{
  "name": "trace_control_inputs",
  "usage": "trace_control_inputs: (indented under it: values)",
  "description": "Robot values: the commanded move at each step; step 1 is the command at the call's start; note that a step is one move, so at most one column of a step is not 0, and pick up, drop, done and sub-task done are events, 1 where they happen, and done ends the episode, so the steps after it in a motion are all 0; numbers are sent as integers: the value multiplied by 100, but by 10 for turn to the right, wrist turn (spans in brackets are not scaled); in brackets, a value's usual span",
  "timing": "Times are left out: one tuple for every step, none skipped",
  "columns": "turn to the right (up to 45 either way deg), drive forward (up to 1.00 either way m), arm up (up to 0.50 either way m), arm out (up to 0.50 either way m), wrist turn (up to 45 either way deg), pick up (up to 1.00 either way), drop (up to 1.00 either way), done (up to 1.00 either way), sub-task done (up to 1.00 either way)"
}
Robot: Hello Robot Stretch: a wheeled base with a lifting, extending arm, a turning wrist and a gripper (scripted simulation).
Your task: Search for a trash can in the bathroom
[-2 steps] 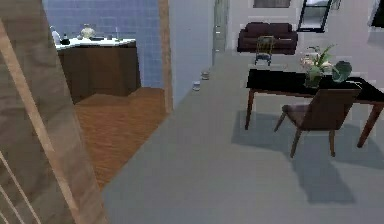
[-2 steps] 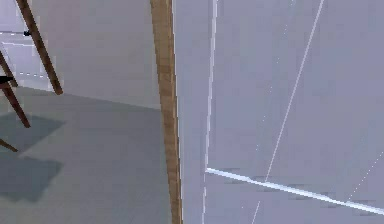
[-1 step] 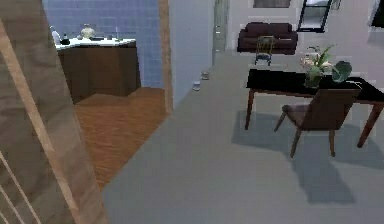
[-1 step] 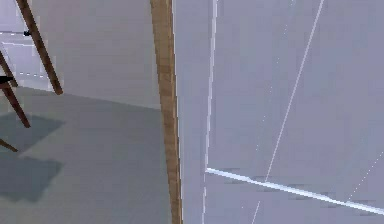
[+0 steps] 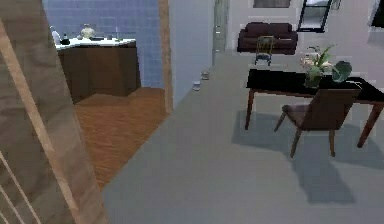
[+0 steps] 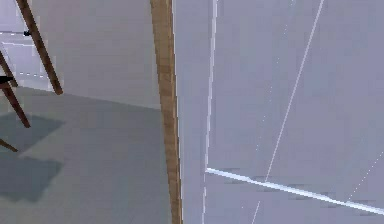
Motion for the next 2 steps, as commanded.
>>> trace_control_inputs:
  values:
    - [-30, 0, 0, 0, 0, 0, 0, 0, 0]
    - [450, 0, 0, 0, 0, 0, 0, 0, 0]
